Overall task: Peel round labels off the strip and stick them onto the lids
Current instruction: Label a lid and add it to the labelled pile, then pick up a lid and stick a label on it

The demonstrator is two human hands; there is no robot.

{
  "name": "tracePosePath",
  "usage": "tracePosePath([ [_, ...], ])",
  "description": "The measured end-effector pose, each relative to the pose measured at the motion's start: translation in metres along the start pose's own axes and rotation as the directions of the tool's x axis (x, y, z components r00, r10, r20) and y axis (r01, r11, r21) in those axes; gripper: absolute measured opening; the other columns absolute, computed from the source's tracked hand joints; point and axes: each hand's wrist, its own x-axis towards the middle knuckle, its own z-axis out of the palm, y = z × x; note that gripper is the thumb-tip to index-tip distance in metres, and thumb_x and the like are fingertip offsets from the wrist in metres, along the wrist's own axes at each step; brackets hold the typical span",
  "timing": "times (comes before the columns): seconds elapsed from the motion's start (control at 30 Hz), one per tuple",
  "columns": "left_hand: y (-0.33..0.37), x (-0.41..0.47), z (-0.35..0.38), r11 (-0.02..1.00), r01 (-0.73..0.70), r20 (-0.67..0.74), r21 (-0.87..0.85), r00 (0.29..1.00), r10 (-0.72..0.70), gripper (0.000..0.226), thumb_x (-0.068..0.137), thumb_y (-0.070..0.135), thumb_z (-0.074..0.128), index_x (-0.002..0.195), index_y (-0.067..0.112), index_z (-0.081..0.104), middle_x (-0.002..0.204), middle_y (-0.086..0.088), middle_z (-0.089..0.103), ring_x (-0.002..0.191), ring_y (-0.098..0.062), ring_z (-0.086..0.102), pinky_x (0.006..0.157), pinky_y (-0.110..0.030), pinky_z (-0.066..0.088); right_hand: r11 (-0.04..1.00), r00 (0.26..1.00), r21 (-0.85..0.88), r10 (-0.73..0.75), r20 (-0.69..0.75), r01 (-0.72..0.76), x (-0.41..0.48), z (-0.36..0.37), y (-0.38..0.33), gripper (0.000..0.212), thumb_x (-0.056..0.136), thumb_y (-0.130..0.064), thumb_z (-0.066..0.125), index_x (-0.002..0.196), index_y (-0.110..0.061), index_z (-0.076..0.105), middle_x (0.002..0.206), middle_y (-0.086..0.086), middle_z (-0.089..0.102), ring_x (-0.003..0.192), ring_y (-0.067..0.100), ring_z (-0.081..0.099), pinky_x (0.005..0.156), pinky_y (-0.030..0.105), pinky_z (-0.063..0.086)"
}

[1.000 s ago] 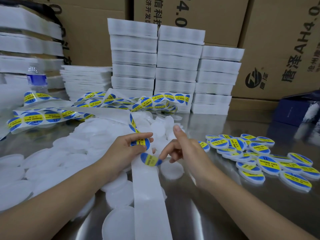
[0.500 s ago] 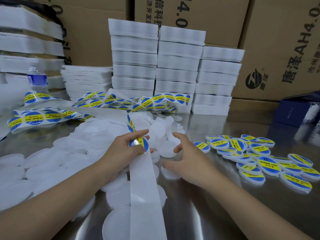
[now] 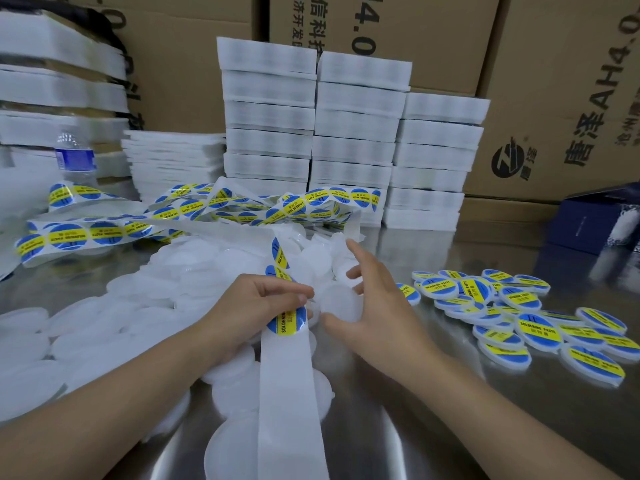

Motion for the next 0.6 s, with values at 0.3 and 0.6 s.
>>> tracePosePath([
  [0.3,0.0025,-0.0027,0.0017,0.993,0.046,0.038,0.106,0.998,-0.050,0.008,0.074,0.025,0.076,0.069,0.018,0.079,0.081,-0.011,0.075,0.070,-0.015,0.069,0.075,-0.028,0.056,0.968,0.968,0.000,-0.250,-0.037,0.250,-0.0001,0.0058,-0.0035,0.096,0.072,-0.037,0.070,0.129,-0.068,0.000,0.109,-0.025,0.035,0.108,-0.011,0.038,0.087,0.011,0.035],
  [0.6,0.0027,-0.0023,0.0013,0.994,0.100,0.080,0.043,0.991,-0.103,0.016,0.084,0.017,0.069,0.072,0.011,0.078,0.080,-0.010,0.075,0.065,-0.014,0.068,0.061,-0.020,0.055,0.925,0.929,-0.147,-0.364,-0.072,0.351,-0.0017,-0.0020,-0.0066,0.077,0.077,-0.029,0.067,0.143,-0.034,0.028,0.114,-0.007,0.050,0.109,0.011,0.045,0.092,0.023,0.037],
])
